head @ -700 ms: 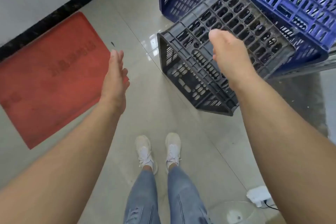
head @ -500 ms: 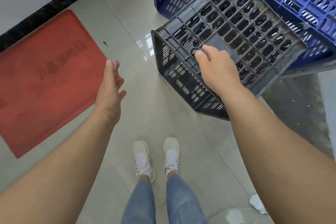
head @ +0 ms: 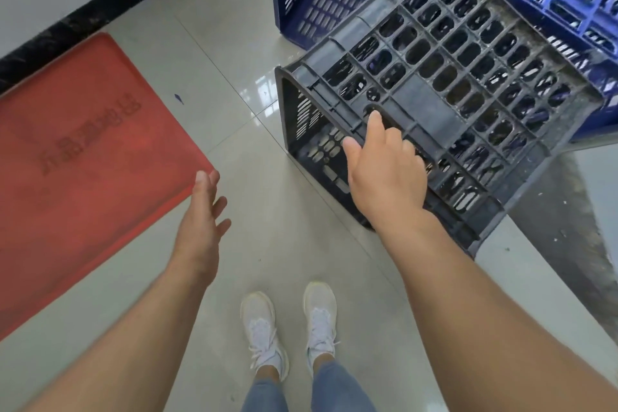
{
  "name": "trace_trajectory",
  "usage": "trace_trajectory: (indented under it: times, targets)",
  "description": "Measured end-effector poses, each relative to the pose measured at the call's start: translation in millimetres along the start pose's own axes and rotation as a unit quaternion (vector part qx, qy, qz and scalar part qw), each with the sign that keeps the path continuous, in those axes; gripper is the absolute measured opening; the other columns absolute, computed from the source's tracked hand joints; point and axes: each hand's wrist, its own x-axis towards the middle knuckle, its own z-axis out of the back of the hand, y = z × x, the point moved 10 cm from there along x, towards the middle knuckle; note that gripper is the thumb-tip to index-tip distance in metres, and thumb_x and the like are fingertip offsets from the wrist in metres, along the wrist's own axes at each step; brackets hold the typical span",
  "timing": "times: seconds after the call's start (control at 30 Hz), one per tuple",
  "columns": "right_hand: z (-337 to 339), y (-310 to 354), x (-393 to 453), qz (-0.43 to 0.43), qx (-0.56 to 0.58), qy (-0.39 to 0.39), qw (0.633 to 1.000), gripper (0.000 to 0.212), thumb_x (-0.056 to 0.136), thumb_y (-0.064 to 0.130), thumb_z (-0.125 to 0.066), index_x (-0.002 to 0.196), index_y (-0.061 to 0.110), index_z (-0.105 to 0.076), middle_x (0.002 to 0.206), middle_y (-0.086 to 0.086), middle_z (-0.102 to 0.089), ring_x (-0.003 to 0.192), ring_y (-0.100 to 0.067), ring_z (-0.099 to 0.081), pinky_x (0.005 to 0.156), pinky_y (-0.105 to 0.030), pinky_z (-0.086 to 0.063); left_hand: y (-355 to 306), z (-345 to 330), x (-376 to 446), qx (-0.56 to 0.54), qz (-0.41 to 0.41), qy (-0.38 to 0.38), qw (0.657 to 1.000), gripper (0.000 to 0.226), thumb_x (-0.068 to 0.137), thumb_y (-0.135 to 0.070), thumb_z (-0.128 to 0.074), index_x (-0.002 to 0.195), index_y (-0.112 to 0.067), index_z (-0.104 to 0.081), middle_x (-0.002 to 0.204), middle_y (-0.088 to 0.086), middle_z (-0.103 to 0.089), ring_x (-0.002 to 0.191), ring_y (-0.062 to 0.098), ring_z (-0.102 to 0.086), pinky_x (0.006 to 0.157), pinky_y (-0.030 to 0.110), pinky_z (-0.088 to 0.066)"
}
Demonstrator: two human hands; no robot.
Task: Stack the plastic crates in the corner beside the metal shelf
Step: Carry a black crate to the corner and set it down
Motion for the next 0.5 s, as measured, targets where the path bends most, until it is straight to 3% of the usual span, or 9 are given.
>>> trace_trajectory:
  times: [0.2,0.5]
  targets:
    - [5,8,-1,0.028,0.041,-0.028,0.998,0.057,0.099,0.048,-0.027,0.148,0.019,-0.024,0.138,-0.011,-0.047,0.122,-0.033,-0.043,0.092,-0.044,-0.036,2,13,12,-0.018,0.019,0.001,1.000,0.060,0.098,-0.058,-0.021,0.147,-0.027,-0.038,0.156,-0.002,-0.033,0.135,0.016,-0.040,0.104,0.038,-0.036]
    - [29,48,-14,0.042,0.115,-0.039,0.992,0.055,0.099,0.050,-0.026,0.141,0.016,-0.036,0.139,-0.011,-0.049,0.125,-0.034,-0.046,0.094,-0.043,-0.036,25,47,15,-0.036,0.066,-0.028,0.997,0.062,0.099,-0.058,-0.021,0.150,-0.024,-0.034,0.157,0.004,-0.032,0.140,0.021,-0.037,0.105,0.041,-0.033]
